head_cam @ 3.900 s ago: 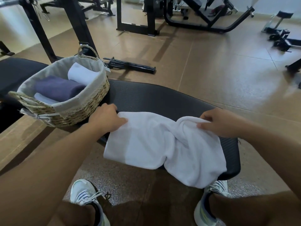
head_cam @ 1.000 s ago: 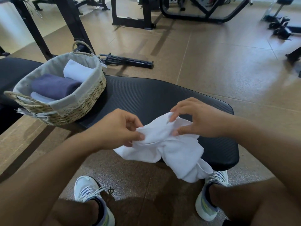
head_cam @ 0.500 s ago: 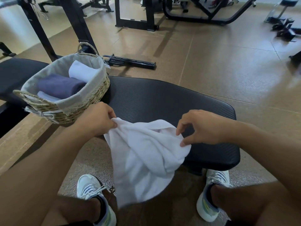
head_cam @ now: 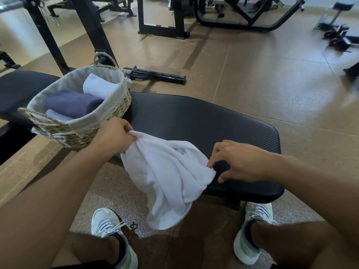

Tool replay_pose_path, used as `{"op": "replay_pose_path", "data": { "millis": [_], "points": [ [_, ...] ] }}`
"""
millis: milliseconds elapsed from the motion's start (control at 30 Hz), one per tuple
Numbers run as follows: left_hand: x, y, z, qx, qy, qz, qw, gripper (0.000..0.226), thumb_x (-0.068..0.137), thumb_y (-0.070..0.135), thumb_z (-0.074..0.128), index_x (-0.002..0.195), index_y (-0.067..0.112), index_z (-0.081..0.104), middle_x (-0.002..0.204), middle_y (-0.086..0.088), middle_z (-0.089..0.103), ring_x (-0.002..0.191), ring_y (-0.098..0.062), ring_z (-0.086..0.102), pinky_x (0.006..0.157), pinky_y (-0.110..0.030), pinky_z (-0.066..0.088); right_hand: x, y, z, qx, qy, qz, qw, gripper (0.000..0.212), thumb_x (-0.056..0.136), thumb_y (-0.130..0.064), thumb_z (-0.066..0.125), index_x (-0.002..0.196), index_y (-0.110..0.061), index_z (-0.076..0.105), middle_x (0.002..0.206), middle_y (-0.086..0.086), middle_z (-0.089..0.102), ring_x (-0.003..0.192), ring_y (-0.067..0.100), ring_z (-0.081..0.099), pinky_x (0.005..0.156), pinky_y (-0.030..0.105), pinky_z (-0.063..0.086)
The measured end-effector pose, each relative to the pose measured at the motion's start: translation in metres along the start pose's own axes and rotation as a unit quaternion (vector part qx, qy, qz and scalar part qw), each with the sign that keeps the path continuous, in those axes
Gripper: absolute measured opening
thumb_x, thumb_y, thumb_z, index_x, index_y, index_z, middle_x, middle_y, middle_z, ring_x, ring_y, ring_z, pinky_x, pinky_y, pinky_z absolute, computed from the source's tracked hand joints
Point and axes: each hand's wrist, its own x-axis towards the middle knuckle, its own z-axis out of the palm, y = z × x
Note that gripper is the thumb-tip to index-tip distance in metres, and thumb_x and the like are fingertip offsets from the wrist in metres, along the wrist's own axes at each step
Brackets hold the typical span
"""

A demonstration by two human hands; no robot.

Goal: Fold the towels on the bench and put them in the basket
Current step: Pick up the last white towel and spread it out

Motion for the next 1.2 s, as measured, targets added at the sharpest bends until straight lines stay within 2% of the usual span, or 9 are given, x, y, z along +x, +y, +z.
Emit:
{"op": "replay_pose_path", "data": {
  "millis": [200,367,567,700,800,900,967,1033,1200],
  "points": [
    [0.000,-0.004,0.001,-0.017,0.005,-0.028,0.999,0.009,0.078,0.017,0.068,0.071,0.022,0.070,0.073,-0.003,0.072,0.070,-0.026,0.070,0.064,-0.039,0.062,0.008,0.000,0.006,0.031,0.037,-0.008,0.999,0.015,0.096,-0.048,0.060,0.108,-0.043,0.068,0.114,-0.020,0.051,0.110,0.003,0.049,0.097,0.038,0.049],
    [0.000,-0.003,0.002,-0.055,0.033,-0.023,0.998,0.013,0.091,0.027,0.067,0.079,0.023,0.064,0.077,0.000,0.068,0.071,-0.020,0.065,0.057,-0.028,0.049,-0.011,-0.010,-0.017,0.185,0.103,-0.069,0.975,0.014,0.092,-0.052,0.064,0.094,-0.039,0.070,0.138,-0.033,0.047,0.132,-0.008,0.037,0.112,0.026,0.033],
    [-0.007,-0.011,-0.010,-0.183,0.073,-0.032,0.980,0.014,0.098,0.032,0.063,0.091,0.020,0.066,0.091,-0.003,0.070,0.075,-0.022,0.065,0.068,-0.036,0.055,-0.049,-0.059,-0.038,0.200,0.201,-0.200,0.938,0.016,0.089,-0.045,0.070,0.094,-0.030,0.073,0.131,-0.024,0.061,0.136,0.006,0.045,0.109,0.029,0.041],
    [-0.018,-0.010,-0.025,-0.349,0.055,-0.046,0.934,0.014,0.100,0.031,0.061,0.093,0.021,0.067,0.092,-0.003,0.069,0.088,-0.026,0.067,0.090,-0.046,0.058,-0.059,-0.082,-0.040,0.205,0.200,-0.218,0.933,0.018,0.087,-0.049,0.070,0.087,-0.032,0.068,0.129,-0.024,0.054,0.127,0.009,0.051,0.097,0.029,0.048],
    [-0.032,-0.008,-0.046,-0.456,0.052,-0.043,0.887,0.017,0.103,0.026,0.054,0.093,0.022,0.067,0.081,0.000,0.061,0.078,-0.021,0.056,0.068,-0.039,0.052,-0.061,-0.087,-0.040,0.237,0.219,-0.181,0.929,0.018,0.083,-0.051,0.072,0.080,-0.034,0.065,0.121,-0.025,0.058,0.118,0.008,0.058,0.089,0.030,0.054],
    [-0.046,-0.026,-0.071,-0.511,-0.070,-0.023,0.857,0.021,0.094,0.036,0.062,0.107,0.020,0.067,0.102,-0.010,0.064,0.094,-0.031,0.059,0.074,-0.043,0.049,-0.056,-0.074,-0.043,0.303,0.254,-0.108,0.912,0.021,0.078,-0.045,0.075,0.071,-0.028,0.064,0.100,-0.016,0.073,0.096,0.009,0.070,0.080,0.034,0.060],
    [-0.053,-0.041,-0.081,-0.506,-0.172,-0.018,0.845,0.053,0.065,0.047,0.086,0.109,0.019,0.074,0.112,-0.011,0.069,0.103,-0.031,0.063,0.085,-0.046,0.049,-0.049,-0.057,-0.044,0.318,0.270,-0.051,0.908,0.031,0.072,-0.049,0.078,0.068,-0.022,0.064,0.080,-0.003,0.075,0.075,0.016,0.071,0.073,0.046,0.061],
    [-0.058,-0.049,-0.080,-0.483,-0.247,-0.012,0.840,0.068,0.045,0.048,0.096,0.103,0.018,0.079,0.108,-0.010,0.074,0.095,-0.024,0.071,0.080,-0.037,0.058,-0.043,-0.041,-0.045,0.313,0.259,-0.015,0.914,0.033,0.067,-0.052,0.079,0.070,-0.022,0.065,0.072,0.000,0.073,0.068,0.024,0.069,0.070,0.048,0.057],
    [-0.066,-0.046,-0.073,-0.422,-0.381,-0.021,0.822,0.020,0.076,0.024,0.081,0.076,0.015,0.063,0.071,-0.005,0.058,0.060,-0.014,0.060,0.055,-0.025,0.053,-0.046,-0.024,-0.047,0.229,0.026,0.031,0.973,0.028,0.079,-0.036,0.083,0.103,-0.040,0.070,0.084,-0.014,0.076,0.077,0.005,0.071,0.086,0.040,0.058]
  ]
}}
